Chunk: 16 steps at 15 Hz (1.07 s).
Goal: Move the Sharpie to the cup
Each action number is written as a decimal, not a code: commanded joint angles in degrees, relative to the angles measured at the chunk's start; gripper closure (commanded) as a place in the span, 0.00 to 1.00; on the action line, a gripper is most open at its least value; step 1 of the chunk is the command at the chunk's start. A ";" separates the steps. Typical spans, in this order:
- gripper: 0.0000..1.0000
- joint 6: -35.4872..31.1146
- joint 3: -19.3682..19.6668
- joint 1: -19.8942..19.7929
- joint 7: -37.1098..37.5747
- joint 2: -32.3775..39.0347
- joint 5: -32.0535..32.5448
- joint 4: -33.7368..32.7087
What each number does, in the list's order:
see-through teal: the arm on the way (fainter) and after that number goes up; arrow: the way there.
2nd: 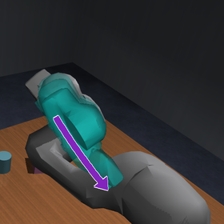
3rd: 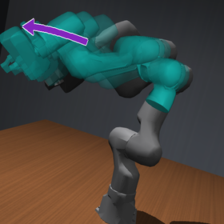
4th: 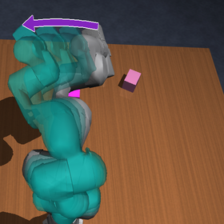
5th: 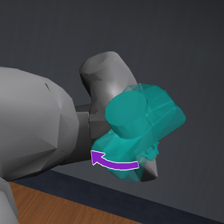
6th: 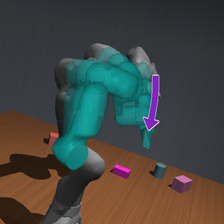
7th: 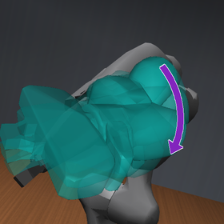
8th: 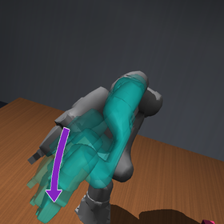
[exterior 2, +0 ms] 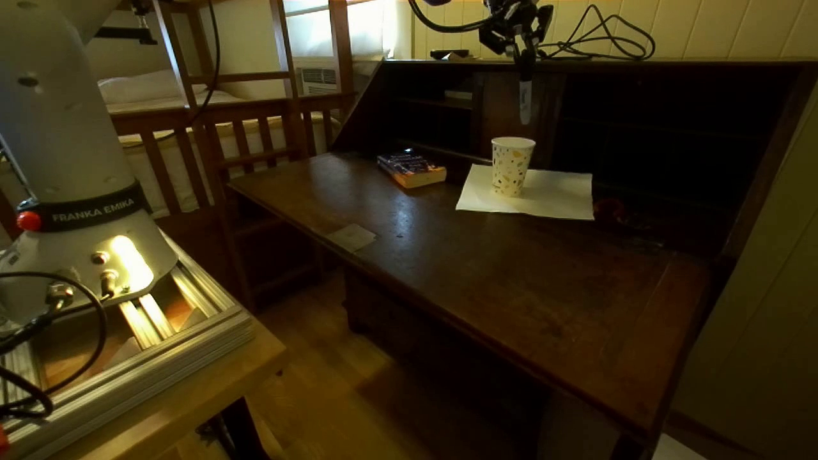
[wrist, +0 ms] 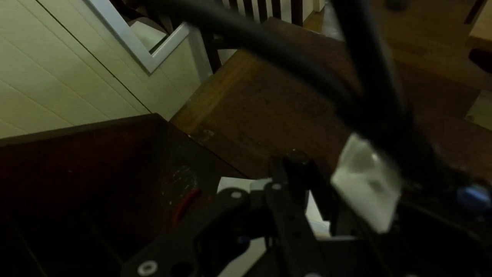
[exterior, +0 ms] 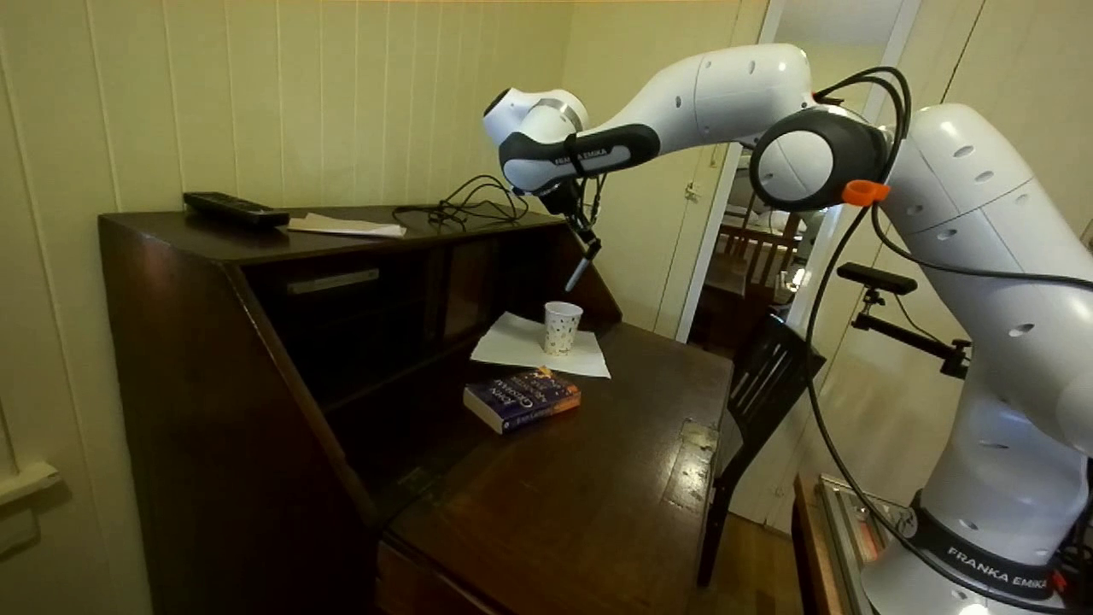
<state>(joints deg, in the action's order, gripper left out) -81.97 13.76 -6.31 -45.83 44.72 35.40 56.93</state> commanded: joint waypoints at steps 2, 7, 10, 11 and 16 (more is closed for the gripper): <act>0.95 1.31 -2.91 -1.00 -1.73 -1.21 0.62 2.54; 0.95 3.44 -3.88 -2.01 -1.48 0.40 -0.33 1.97; 0.95 2.58 -4.71 -2.70 -1.53 2.09 -0.78 0.78; 0.95 2.62 -5.18 -3.02 -2.17 2.69 -1.15 0.31; 0.95 2.19 -5.68 -2.87 -6.04 6.28 -0.09 -2.07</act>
<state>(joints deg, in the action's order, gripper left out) -79.88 8.89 -8.54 -48.23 48.43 35.10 58.15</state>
